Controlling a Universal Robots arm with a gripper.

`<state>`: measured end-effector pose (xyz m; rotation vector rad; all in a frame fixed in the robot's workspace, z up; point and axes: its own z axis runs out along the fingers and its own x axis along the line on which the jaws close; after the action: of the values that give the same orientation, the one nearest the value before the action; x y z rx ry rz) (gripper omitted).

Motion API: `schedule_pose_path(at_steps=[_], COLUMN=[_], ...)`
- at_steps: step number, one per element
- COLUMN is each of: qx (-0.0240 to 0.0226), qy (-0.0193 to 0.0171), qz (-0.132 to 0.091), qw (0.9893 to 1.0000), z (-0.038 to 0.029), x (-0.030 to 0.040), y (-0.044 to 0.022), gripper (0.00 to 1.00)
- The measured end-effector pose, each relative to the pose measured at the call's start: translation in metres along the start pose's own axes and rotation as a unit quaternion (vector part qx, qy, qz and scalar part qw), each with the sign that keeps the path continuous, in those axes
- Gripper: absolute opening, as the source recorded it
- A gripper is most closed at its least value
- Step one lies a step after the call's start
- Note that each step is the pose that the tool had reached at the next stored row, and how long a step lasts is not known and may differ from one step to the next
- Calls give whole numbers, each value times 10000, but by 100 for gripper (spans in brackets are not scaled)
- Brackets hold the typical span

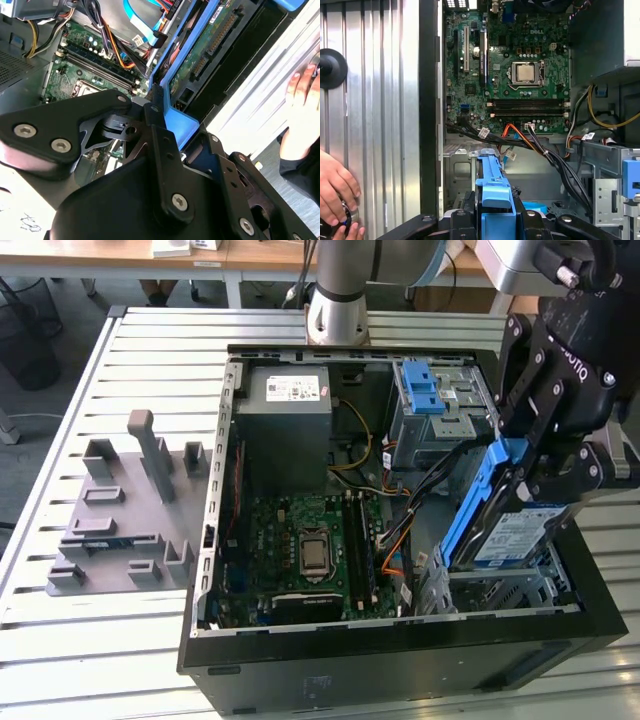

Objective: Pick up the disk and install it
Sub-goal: 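Insert the disk into the insertion slot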

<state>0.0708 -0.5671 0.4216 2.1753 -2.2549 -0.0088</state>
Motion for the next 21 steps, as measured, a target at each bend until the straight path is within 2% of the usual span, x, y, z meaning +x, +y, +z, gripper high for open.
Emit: schedule_pose_path(at_steps=[21], qx=[0], qy=[0], qz=[1], qw=[10000], z=[84], x=[0], y=[-3], gripper=[36])
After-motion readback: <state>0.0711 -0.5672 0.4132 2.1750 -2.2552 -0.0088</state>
